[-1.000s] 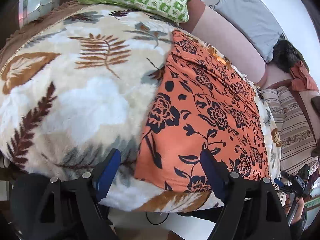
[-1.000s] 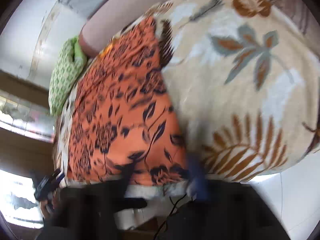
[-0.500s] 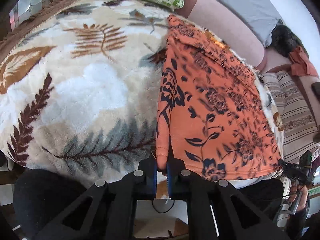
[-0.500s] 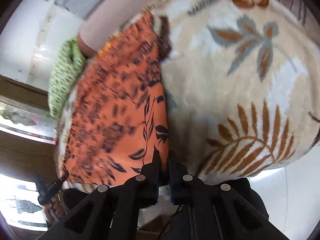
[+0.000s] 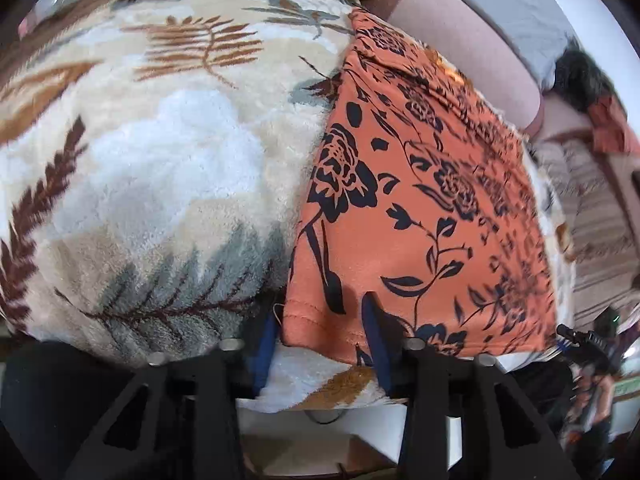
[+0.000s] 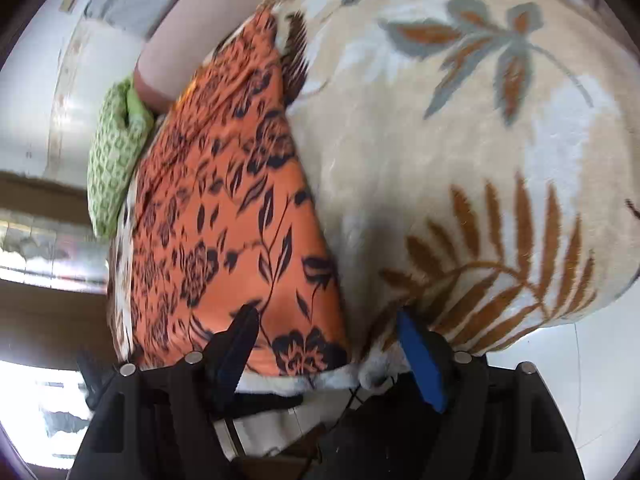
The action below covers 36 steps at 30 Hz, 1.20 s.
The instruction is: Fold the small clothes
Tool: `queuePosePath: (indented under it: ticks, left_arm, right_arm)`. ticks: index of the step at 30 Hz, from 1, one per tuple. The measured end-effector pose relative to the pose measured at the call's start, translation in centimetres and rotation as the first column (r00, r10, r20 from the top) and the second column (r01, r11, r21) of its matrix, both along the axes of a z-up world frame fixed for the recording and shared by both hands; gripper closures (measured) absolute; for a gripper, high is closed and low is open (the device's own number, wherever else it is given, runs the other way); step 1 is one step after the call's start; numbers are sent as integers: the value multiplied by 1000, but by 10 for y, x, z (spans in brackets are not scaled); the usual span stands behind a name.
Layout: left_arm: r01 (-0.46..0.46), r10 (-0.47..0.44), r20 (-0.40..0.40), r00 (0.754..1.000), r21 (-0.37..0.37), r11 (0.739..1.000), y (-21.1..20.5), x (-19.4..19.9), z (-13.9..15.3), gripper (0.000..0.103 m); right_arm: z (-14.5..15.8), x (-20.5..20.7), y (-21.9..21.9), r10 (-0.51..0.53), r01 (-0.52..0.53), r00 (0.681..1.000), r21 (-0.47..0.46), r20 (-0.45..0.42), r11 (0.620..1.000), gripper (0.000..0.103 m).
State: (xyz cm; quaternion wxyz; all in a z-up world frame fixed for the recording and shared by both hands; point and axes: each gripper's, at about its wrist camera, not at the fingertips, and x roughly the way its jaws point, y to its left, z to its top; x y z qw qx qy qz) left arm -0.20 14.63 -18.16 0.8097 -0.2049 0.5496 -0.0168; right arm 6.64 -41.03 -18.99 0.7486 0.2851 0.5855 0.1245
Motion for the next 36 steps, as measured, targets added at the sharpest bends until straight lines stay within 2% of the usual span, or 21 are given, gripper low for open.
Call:
queuePosePath:
  ticks: [1,3,7,11,13,16,19,21,23,25,27,28,29,30,31,32,33,35,36]
  left_arm:
    - [8,-8,-11,1000,0,1000,-3,2,0,96]
    - [1,-2,-12,1000,-24,1000,-2,5,3,96]
    - [10,-3,53,999,-124,992,3,7,32,96]
    - [37,-13,142,990,-169,985,6,28,72,96]
    - [53,-20,188,982,-174,983,9,49,95,96]
    - [83,-41,247,968,-164,983,14,92,130,96]
    - [90,-46,290,956,-140,986,21,154,160,96]
    - [74,-30,307,951,-134,988,24,203,169,96]
    - [42,-1,287,958,-139,989,29,258,166,96]
    - [-14,44,259,965,-117,993,36,309,146,92]
    - [-92,106,192,976,-81,993,45,362,110,61]
    - [-140,148,140,979,-64,988,51,381,86,36]
    - [-189,192,83,978,-50,981,58,393,66,30]
    - [-229,230,33,973,-38,973,64,400,49,30]
    - [-252,253,26,967,-53,966,72,399,41,30]
    - [-263,267,51,962,-78,962,78,393,40,30]
    - [-263,271,85,959,-91,960,82,384,43,29]
    - [-210,215,125,968,-51,976,85,361,52,29]
    - [-180,186,136,973,-55,982,84,349,56,29]
  right_arm:
    - [-3,0,1,8,-8,1000,-8,-15,1000,87]
    - [-6,-2,-2,13,-13,1000,2,-20,1000,94]
    - [13,-2,-7,0,-4,999,122,33,993,94]
    - [44,15,-16,-41,11,992,239,120,971,94]
    - [65,39,-16,-61,4,982,303,177,953,94]
    - [91,85,-17,-100,-1,964,377,248,926,94]
    - [117,145,-19,-131,-6,940,399,314,917,94]
    - [128,185,-17,-155,6,929,404,336,915,94]
    - [134,233,-22,-188,29,917,412,351,911,94]
    - [129,285,-18,-203,56,916,389,347,920,94]
    - [99,336,-10,-214,113,935,334,282,936,90]
    - [85,349,-9,-208,128,945,301,251,945,87]
    - [64,361,-4,-215,162,954,247,207,955,84]
    - [40,366,1,-237,210,960,174,150,962,72]
    - [30,363,4,-229,208,962,146,146,967,57]
    - [27,360,6,-220,197,962,149,159,969,50]
    - [26,349,10,-204,182,962,131,184,975,45]
    - [34,331,15,-145,131,963,77,228,988,44]
    - [38,325,16,-133,121,962,66,239,991,42]
